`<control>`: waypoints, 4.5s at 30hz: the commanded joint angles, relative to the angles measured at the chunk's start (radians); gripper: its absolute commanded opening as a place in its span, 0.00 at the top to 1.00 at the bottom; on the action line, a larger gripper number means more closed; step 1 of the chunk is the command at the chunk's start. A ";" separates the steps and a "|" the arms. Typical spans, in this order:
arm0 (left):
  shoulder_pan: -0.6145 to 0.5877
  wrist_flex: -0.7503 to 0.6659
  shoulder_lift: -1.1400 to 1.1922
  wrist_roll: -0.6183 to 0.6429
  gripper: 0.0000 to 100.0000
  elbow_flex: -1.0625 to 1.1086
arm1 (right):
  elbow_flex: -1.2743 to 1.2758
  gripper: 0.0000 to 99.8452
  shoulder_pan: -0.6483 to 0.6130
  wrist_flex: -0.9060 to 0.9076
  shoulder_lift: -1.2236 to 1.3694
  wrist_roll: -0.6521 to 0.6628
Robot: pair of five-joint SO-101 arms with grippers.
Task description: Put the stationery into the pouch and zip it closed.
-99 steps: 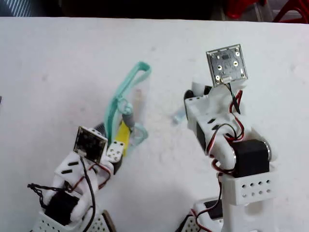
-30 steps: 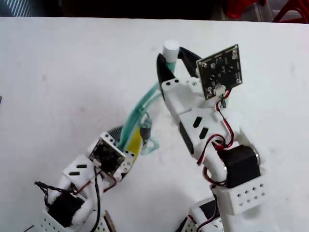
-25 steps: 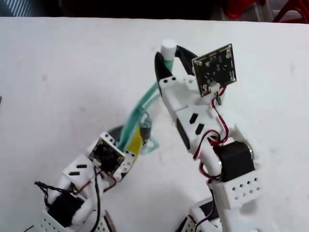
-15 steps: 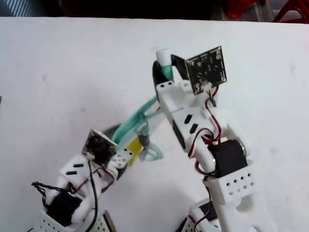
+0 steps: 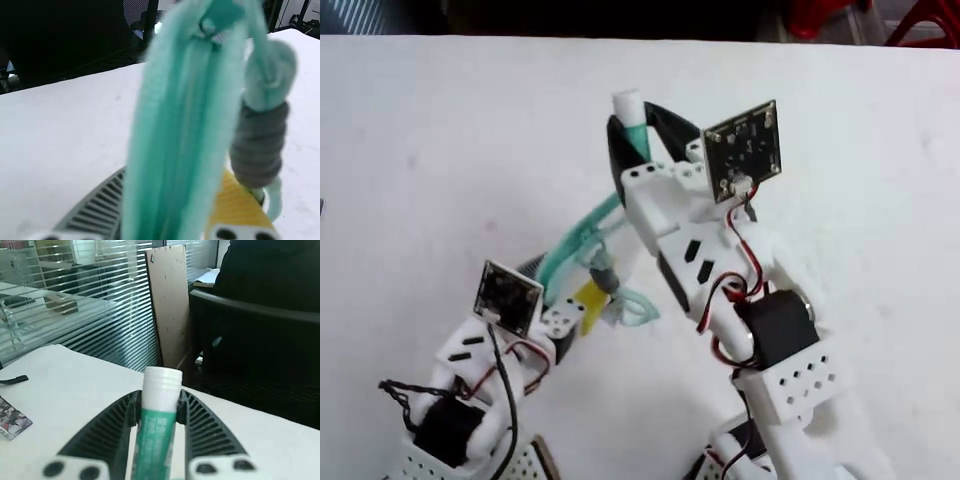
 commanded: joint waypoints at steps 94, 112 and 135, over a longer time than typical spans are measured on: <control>-0.008 -0.032 0.002 0.008 0.98 -0.049 | 0.049 0.98 -0.031 -0.222 0.059 -0.006; -0.010 -0.026 0.002 0.014 0.91 -0.054 | 0.270 0.98 -0.150 -0.199 -0.085 -0.005; -0.012 0.025 0.002 0.011 0.83 -0.066 | -0.298 0.98 -0.096 0.406 0.147 0.002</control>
